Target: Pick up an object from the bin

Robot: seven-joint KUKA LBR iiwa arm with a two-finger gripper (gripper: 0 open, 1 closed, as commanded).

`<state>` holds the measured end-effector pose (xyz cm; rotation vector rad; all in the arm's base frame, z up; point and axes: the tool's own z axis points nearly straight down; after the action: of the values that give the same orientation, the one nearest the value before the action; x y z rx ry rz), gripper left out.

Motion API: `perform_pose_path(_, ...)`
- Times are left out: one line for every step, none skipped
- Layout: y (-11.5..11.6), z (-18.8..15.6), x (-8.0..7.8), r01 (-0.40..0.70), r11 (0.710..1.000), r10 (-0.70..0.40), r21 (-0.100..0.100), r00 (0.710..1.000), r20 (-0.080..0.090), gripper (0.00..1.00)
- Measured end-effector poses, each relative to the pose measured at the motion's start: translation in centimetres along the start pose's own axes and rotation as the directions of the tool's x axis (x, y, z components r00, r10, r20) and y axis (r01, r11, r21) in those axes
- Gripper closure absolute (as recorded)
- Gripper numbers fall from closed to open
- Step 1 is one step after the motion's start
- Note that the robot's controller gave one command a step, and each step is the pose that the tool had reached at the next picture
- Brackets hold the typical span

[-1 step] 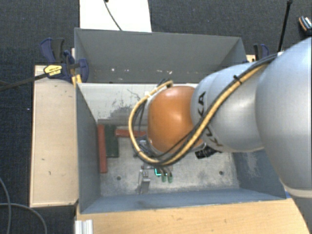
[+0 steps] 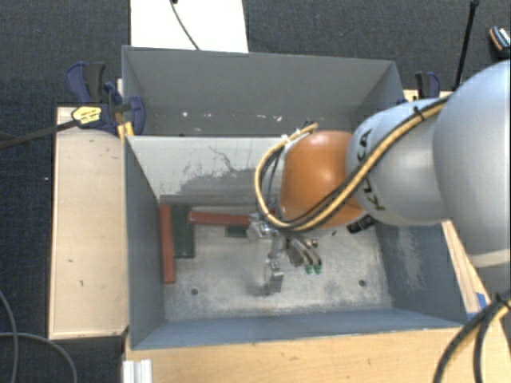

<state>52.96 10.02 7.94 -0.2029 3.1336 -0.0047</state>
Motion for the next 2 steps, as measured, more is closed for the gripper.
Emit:
perform_pose_path(6.0, 0.3, -5.4, -0.17, 0.985, 0.17, -0.006, 0.985, 0.003, 0.0)
perform_pose_path(3.1, 0.7, -3.9, -0.227, 0.974, 0.227, -0.005, 0.974, 0.004, 0.0)
